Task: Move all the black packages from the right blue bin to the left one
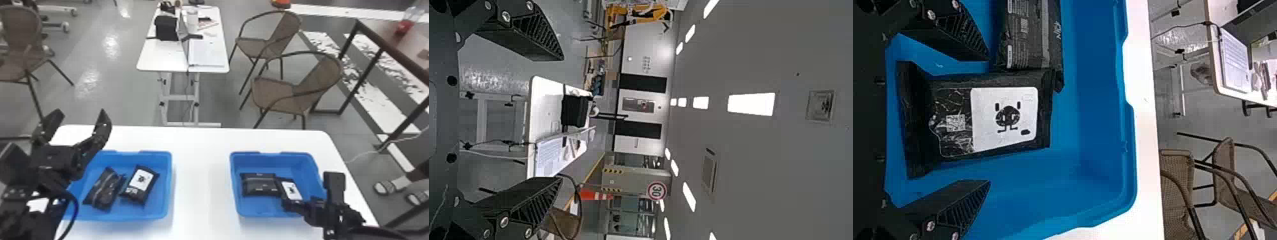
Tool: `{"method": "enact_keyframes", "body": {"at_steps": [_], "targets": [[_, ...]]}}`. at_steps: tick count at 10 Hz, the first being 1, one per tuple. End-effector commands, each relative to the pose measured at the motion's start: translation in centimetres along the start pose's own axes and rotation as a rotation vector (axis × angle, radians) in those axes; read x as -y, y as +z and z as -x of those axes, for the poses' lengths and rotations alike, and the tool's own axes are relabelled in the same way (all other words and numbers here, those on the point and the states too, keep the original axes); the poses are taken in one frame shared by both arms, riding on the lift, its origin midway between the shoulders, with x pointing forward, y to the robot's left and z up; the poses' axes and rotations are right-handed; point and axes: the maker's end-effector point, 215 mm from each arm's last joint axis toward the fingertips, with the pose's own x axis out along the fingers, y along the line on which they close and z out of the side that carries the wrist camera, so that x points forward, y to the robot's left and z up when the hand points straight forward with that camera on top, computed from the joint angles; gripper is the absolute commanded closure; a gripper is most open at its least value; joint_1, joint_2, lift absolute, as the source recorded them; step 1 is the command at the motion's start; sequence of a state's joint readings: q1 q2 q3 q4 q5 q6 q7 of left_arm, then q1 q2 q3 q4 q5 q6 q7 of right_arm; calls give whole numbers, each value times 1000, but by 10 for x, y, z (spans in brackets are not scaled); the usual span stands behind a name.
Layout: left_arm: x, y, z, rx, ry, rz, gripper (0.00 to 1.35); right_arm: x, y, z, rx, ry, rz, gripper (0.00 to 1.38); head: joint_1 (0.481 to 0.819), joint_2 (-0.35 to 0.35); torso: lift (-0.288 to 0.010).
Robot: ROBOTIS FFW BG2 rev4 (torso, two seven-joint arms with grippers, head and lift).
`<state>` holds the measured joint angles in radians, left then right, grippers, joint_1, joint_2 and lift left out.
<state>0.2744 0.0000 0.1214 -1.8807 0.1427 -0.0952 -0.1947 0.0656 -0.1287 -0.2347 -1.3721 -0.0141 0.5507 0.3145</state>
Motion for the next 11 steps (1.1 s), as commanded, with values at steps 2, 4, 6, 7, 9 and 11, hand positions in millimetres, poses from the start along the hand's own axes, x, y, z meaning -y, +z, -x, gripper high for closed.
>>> {"method": "enact_keyframes", "body": {"at_steps": [2, 4, 6, 7, 9, 11], "targets": [[-1, -1, 1, -1, 4, 6, 180, 3, -5, -3, -16, -1, -7, 151, 695, -105, 0], [-1, -1, 1, -2, 4, 6, 180, 1, -3, -11, -12, 31, -16, 268, 695, -102, 0], [-2, -1, 2, 0, 6, 6, 180, -4, -7, -13, -12, 48, -48, 788, 695, -101, 0], [-3, -2, 2, -1, 8, 8, 180, -8, -9, -14, -13, 55, -57, 909, 695, -98, 0], [-5, -2, 4, 0, 13, 8, 180, -17, -6, -13, 1, 67, -83, 1078, 695, -88, 0], [-6, -2, 5, 1, 18, 12, 180, -30, 14, -6, 50, 92, -102, 1078, 695, -77, 0]]}}
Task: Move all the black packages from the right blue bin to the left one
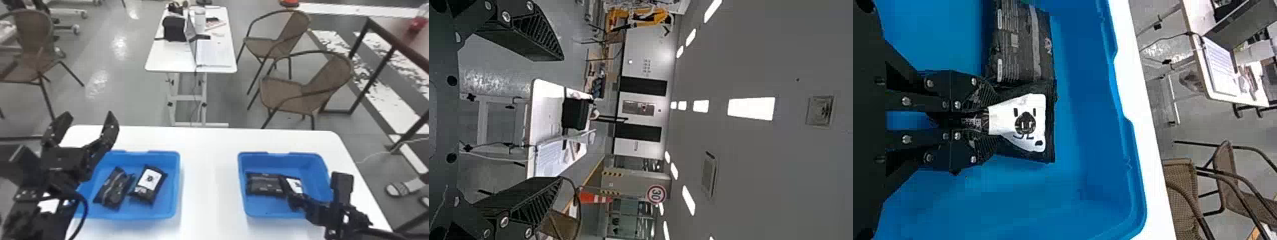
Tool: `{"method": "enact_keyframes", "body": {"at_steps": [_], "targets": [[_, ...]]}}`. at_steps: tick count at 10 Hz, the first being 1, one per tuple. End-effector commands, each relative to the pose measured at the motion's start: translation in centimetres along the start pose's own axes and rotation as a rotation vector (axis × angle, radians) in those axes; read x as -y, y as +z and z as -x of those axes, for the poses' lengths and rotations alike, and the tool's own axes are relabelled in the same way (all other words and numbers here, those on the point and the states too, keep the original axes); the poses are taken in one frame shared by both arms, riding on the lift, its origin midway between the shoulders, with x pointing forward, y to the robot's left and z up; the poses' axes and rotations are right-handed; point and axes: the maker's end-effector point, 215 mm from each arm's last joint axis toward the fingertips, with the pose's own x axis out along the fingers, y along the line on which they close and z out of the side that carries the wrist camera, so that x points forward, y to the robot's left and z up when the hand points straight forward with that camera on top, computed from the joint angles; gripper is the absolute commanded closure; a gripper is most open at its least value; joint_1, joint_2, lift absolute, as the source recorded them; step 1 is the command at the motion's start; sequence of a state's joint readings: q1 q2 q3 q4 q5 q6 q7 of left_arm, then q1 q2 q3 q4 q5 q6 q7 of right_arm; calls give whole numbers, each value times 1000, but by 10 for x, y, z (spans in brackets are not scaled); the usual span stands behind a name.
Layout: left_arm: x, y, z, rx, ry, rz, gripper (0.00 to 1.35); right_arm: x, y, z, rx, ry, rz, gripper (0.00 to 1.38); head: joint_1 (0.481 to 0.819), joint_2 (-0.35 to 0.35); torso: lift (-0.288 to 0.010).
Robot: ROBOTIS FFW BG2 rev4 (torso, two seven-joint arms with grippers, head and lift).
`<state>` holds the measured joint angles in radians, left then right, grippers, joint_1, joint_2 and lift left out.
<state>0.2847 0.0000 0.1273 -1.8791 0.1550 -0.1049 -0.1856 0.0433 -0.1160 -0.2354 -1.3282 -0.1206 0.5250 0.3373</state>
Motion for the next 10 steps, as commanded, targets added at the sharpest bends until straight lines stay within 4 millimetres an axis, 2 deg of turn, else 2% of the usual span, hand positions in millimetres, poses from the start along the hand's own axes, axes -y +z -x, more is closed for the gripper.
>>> {"method": "enact_keyframes", "body": {"at_steps": [1, 3, 4, 5, 6, 7, 8, 10], "targets": [[0, 1, 0, 4, 3, 3, 180, -11, 18, 7, 42, 20, -2, 1078, 695, -68, 0], [0, 1, 0, 4, 3, 7, 180, -24, 59, 21, 125, 36, 31, 1076, 695, -59, 0], [1, 0, 0, 3, 2, 8, 180, -36, 87, 29, 176, 53, 52, 1076, 695, -56, 0], [3, -2, -1, -4, 0, 10, 180, -60, 117, 34, 222, 92, 96, 1078, 695, -52, 0], [3, -4, -1, -12, 0, 15, 177, -101, 147, 34, 255, 174, 160, 1078, 695, -39, 0], [5, -5, -4, -22, -3, 30, 176, -149, 165, 30, 263, 274, 215, 1078, 695, -25, 0], [8, -10, -7, -49, -10, 51, 174, -198, 176, 25, 260, 374, 268, 1078, 695, 15, 0], [24, -19, -17, -109, -38, 132, 174, -288, 174, 20, 237, 545, 382, 1078, 695, 105, 0]]}}
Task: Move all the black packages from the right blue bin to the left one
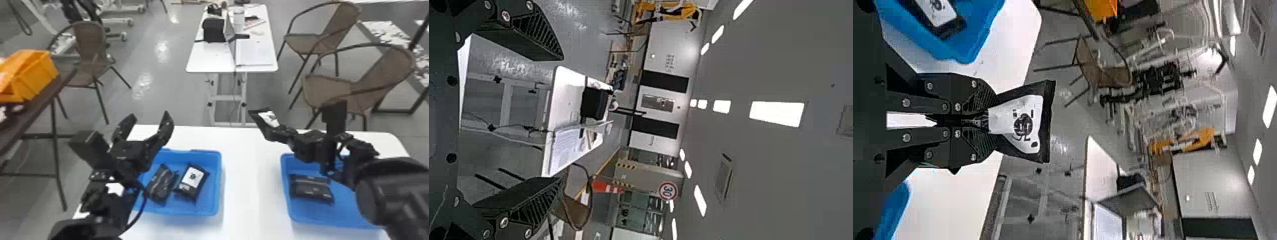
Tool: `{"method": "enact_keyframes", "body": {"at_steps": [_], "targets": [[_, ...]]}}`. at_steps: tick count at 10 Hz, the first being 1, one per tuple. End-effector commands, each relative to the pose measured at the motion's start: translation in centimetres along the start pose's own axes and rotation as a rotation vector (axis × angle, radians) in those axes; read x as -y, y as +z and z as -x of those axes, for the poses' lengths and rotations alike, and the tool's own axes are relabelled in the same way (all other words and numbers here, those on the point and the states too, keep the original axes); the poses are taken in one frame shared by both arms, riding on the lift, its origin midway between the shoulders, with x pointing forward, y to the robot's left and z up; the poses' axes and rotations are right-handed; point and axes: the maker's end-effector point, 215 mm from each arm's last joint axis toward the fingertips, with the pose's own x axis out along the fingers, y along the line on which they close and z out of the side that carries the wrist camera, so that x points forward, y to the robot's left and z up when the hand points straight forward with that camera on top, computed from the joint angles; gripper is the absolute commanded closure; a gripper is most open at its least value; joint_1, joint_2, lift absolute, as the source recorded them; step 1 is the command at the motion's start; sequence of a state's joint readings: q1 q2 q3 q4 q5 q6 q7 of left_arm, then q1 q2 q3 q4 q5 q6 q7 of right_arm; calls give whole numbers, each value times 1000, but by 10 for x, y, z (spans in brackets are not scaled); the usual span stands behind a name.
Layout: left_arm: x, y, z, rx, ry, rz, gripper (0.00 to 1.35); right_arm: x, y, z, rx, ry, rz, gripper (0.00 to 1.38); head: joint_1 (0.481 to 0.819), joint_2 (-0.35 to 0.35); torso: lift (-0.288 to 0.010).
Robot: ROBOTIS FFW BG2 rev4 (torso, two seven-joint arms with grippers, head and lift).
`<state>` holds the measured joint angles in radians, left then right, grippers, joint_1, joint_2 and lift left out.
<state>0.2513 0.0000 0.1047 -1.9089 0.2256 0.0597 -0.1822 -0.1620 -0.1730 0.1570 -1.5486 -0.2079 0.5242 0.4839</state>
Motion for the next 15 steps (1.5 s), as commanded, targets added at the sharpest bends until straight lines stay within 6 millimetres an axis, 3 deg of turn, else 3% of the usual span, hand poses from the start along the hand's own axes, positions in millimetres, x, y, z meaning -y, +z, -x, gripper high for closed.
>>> {"method": "enact_keyframes", "body": {"at_steps": [1, 3, 5, 10, 12, 13, 14, 15], "targets": [[19, -10, -12, -65, -43, 112, 174, -54, 11, -31, -3, 118, 54, 1078, 695, 142, 0], [37, -17, -23, -131, -126, 185, 174, -104, 21, -57, 15, 217, 83, 1078, 695, 182, 0], [50, -29, -25, -209, -178, 287, 179, -142, 47, -73, 60, 282, 123, 1078, 695, 216, 0], [56, -33, -31, -215, -186, 336, 180, -201, 57, -85, 73, 397, 114, 1078, 695, 276, 0], [52, -34, -36, -195, -174, 303, 180, -210, 56, -85, 71, 418, 101, 1078, 695, 287, 0], [49, -35, -37, -198, -165, 274, 305, -212, 56, -85, 70, 421, 103, 1078, 695, 292, 0], [51, -38, -37, -210, -161, 265, 1208, -211, 53, -86, 66, 421, 96, 1078, 695, 297, 0], [54, -41, -35, -216, -156, 314, 1131, -211, 52, -86, 64, 420, 95, 1078, 695, 299, 0]]}}
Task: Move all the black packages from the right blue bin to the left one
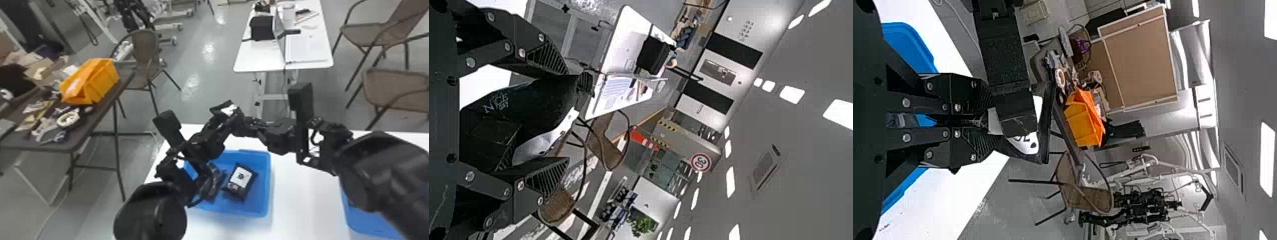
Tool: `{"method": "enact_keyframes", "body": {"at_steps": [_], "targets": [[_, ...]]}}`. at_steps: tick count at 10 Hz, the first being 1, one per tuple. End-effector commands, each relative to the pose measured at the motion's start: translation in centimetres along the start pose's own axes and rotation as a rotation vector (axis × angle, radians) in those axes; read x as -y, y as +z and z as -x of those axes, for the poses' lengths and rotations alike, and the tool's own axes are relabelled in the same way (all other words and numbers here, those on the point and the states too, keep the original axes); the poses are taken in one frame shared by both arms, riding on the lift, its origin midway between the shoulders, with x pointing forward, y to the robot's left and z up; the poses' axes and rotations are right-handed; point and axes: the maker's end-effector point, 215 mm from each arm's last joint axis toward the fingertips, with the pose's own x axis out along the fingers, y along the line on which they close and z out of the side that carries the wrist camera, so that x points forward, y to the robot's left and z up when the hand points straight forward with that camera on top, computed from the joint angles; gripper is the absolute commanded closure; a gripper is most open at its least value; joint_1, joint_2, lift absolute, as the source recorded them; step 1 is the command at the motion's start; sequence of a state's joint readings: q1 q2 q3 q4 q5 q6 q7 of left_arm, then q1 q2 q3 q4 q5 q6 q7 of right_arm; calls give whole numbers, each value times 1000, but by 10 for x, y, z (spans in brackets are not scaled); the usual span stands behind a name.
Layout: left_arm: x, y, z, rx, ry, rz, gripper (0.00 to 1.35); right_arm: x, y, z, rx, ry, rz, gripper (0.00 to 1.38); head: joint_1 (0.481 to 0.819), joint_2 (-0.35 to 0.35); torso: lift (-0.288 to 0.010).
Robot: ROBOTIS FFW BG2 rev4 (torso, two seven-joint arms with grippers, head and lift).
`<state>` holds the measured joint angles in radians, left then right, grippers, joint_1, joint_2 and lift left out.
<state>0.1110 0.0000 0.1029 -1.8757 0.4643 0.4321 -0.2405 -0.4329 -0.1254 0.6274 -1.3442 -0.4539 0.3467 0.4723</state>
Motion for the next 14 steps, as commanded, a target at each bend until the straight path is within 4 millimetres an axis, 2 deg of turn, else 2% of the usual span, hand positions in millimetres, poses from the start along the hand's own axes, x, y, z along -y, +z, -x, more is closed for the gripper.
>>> {"method": "enact_keyframes", "body": {"at_steps": [1, 5, 6, 7, 8, 9, 10, 11, 12, 14], "targets": [[6, -3, 0, 5, -16, 22, 1196, 0, -2, -1, 0, -1, -6, 1078, 695, 299, 0], [7, 12, 4, 69, -14, 9, 1207, 2, -1, 0, 32, -1, -36, 1044, 695, 295, 0], [4, 16, 6, 84, -5, -3, 1207, 12, -1, 5, 53, -24, -59, 654, 695, 297, 0], [-5, 19, 10, 98, 15, -21, 1207, 28, 7, 20, 88, -63, -47, 193, 694, 295, 0], [-21, 23, 17, 109, 53, -57, 1207, 47, 18, 40, 117, -125, -11, 41, 692, 291, 0], [-41, 27, 27, 119, 104, -128, 1207, 65, 26, 65, 143, -193, 25, 134, 685, 281, 0], [-64, 25, 40, 117, 162, -224, 1207, 84, 23, 92, 158, -268, 35, 197, 680, 271, 0], [-80, 14, 50, 94, 202, -293, 1207, 99, 7, 116, 168, -330, -9, 223, 681, 262, 0], [-89, 1, 55, 59, 226, -371, 1207, 108, -9, 133, 176, -368, -56, 226, 695, 251, 0], [-87, -32, 51, -5, 219, -467, 1207, 119, -23, 157, 172, -427, -74, 226, 695, 227, 0]]}}
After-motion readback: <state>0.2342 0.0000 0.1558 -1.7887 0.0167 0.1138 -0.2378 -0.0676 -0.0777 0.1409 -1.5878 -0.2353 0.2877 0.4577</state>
